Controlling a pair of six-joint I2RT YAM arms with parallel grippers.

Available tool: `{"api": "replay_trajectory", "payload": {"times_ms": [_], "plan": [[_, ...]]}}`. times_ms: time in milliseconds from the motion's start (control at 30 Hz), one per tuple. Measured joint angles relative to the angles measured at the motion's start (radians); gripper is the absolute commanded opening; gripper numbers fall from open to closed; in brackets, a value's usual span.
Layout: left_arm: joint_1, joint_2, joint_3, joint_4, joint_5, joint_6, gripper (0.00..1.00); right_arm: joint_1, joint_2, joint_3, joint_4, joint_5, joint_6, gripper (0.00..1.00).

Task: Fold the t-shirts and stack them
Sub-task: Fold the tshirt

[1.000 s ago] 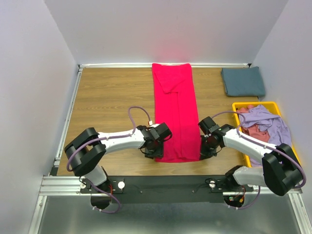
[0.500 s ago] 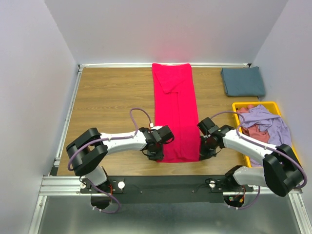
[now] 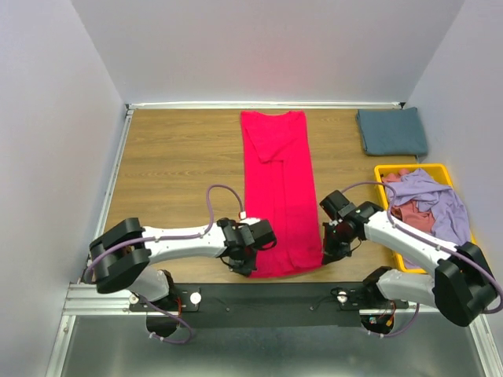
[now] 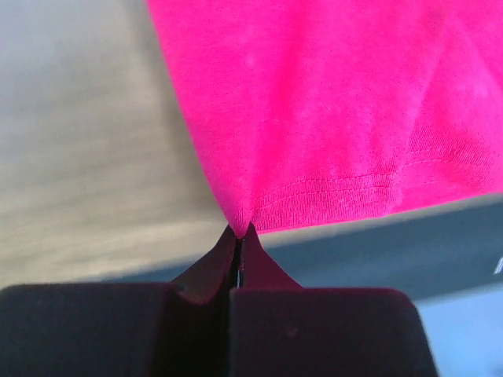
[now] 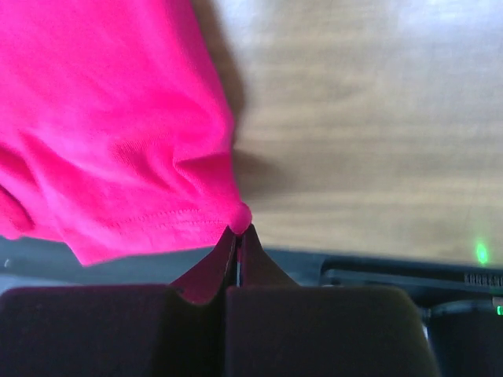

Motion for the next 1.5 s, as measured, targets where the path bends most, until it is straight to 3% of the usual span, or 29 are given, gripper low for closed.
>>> {"api": "replay_trajectory", "payload": {"times_ms": [200,300,533,767,1067,1500], "plan": [[-0.046,-0.108,-0.040,-0.064,0.063,0.004,0.00,0.002,-0.058,0.079,-0.096,-0.018,0.000,0.01],[0.037,-0.116,-0.019,-0.074,0.066,0.050,0.00,0.004,0.003,0.165,-0.126,0.037,-0.005,0.01],[0.342,-0.053,0.148,-0.048,-0.058,0.227,0.00,-0.009,0.257,0.442,-0.056,0.208,-0.064,0.01],[0.498,0.108,0.310,0.080,-0.169,0.404,0.00,-0.051,0.452,0.633,0.045,0.336,-0.150,0.01],[0.550,0.213,0.343,0.243,-0.249,0.534,0.00,-0.091,0.576,0.765,0.144,0.410,-0.229,0.01],[0.571,0.341,0.423,0.401,-0.282,0.613,0.00,-0.158,0.653,0.777,0.238,0.419,-0.271,0.01]]}}
